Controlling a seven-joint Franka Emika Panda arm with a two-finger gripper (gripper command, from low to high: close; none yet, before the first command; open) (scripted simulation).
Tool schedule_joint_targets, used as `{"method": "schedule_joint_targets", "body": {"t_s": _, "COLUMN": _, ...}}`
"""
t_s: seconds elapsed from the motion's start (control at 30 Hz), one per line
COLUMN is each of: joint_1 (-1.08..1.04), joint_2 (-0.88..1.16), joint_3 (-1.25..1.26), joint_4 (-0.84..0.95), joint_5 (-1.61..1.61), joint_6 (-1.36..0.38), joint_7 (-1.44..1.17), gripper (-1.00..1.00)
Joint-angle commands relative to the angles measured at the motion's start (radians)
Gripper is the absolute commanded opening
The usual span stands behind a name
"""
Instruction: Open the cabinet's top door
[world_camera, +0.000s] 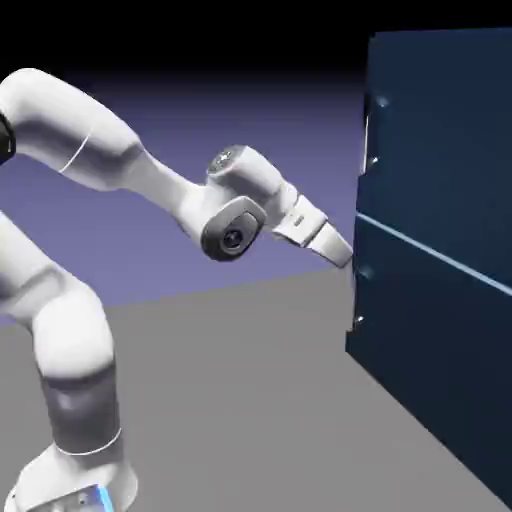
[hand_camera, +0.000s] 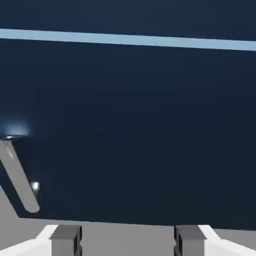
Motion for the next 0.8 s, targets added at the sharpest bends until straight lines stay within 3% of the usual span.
{"method": "schedule_joint_targets", "body": {"t_s": 0.0, "joint_1": -0.017, "joint_2": -0.003, "joint_3": 0.018, "joint_4": 0.013, "joint_5": 0.044, "joint_6": 0.001, "joint_7": -0.032, "gripper": 0.0}}
{"method": "schedule_joint_targets", "body": {"t_s": 0.77, "joint_1": -0.404, "joint_2": -0.077, "joint_3": 0.428, "joint_4": 0.302, "joint_5": 1.044, "joint_6": 0.016, "joint_7": -0.771, "gripper": 0.0}}
